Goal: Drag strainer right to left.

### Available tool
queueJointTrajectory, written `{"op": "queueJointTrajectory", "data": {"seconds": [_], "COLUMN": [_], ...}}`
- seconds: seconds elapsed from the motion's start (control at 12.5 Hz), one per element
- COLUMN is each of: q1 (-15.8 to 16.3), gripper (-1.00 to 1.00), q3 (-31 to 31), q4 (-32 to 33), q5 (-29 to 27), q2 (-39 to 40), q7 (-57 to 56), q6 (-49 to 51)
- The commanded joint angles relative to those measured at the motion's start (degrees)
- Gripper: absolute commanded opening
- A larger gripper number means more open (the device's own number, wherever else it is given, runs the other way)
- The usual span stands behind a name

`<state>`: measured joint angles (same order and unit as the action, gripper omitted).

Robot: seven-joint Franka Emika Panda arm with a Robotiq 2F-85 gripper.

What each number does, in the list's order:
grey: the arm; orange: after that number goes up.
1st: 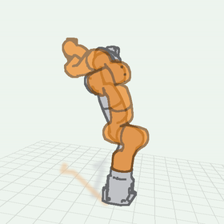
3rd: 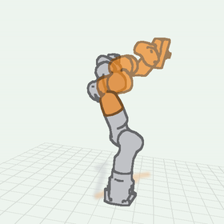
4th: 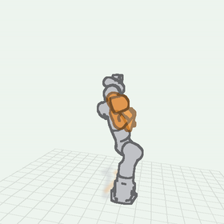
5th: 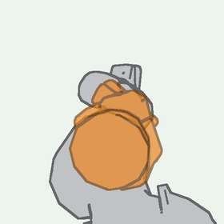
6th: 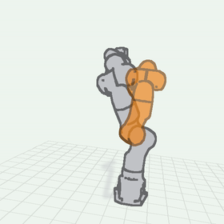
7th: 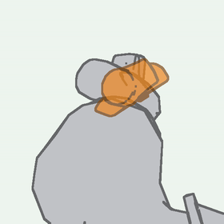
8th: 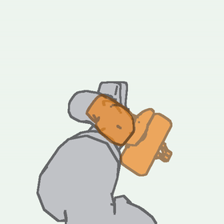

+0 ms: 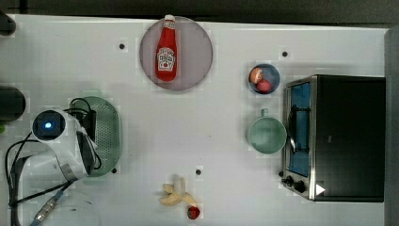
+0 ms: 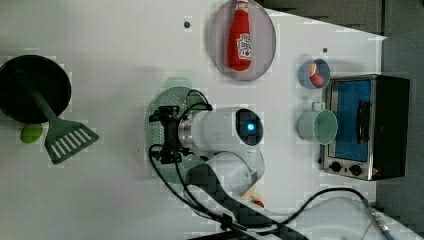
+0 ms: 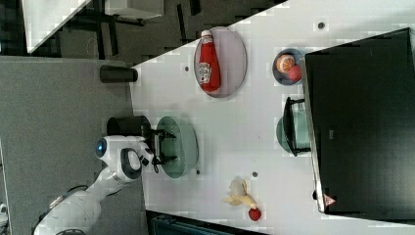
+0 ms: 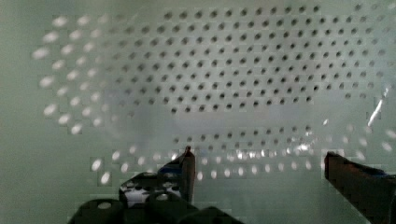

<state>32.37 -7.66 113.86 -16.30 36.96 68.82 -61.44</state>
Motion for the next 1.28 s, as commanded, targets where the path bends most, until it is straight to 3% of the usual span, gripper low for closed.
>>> {"op": "queueJointTrajectory", "data": {"seconds": [0.08,0.48,0.72,1.28], "q1": [2.02,2.81,2.69,1.08], "gripper": [1.0,1.0,1.0,1.0], "q3": [-0.83,-0.1,3.61,26.2], "q4": [-2.49,-3.71,-2.94,-4.95], "q5": [-0.52,0.16,4.49,10.99], "q2": [0.12,-0.83,-9.01,-33.04], "q7": [3.32,1.43,-11.43,-49.41], "q6": [0.82,2.46,11.31,30.59]}}
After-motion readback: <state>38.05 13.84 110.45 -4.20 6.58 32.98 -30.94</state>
